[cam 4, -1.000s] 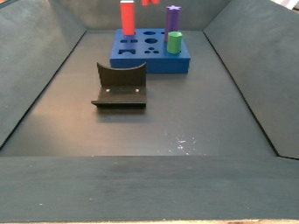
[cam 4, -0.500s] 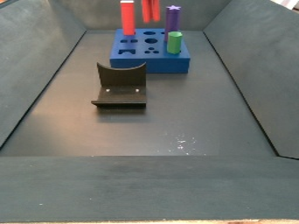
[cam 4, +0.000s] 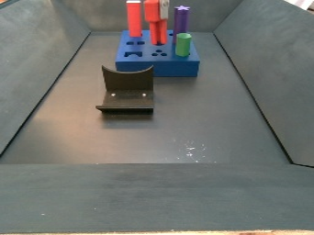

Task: Pick up the 3 prong object. Move up. Rotate the 3 prong object. Place the 3 prong object on the fixture. Regrasp the 3 prong object. Move to above the board. Insert the 3 prong object.
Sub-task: Insert the 3 prong object.

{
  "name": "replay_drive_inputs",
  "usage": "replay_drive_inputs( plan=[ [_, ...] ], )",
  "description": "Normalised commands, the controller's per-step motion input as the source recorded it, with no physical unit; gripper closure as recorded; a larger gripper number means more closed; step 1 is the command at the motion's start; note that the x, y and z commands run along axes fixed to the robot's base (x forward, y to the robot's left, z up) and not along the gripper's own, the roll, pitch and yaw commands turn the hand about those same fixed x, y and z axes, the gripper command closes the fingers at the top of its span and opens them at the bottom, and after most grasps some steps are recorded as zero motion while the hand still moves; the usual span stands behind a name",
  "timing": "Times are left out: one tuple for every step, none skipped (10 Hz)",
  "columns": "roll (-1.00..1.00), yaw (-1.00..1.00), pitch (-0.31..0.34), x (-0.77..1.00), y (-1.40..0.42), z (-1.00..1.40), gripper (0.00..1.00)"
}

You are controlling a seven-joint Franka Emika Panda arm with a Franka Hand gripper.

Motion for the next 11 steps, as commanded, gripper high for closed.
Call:
replay_drive_inputs(
  plan=[
    [0.09, -0.1, -0.05, 0.0, -0.03, -0.43, 1.0],
    [0.11, -0.07, -0.046, 0.0, -0.16, -0.46, 1.0],
    [0.23, 0.0, -0.036, -0.23, -0.16, -0.36, 1.0],
    [0.01, 0.0, 0.0, 0.0, 0.0, -0.02, 1.0],
    [0.1, -0.03, -0.107, -0.01, -0.14, -0.58, 1.0],
    [0.01, 0.0, 0.0, 0.0, -0.06, 0.0, 1.0],
    [0.0, 0.0, 0.0, 0.12, -0.07, -0.02, 1.0],
    [0.0, 0.0, -0.026, 0.14, -0.11, -0.09, 1.0],
    [-0.07, -0.11, -0.11, 0.04, -0.16, -0.09, 1.0],
    [0.0, 0.0, 0.0, 0.0, -0.02, -0.05, 1.0],
    [0.0, 0.02, -0.024, 0.25, 0.03, -1.0, 1.0]
  ],
)
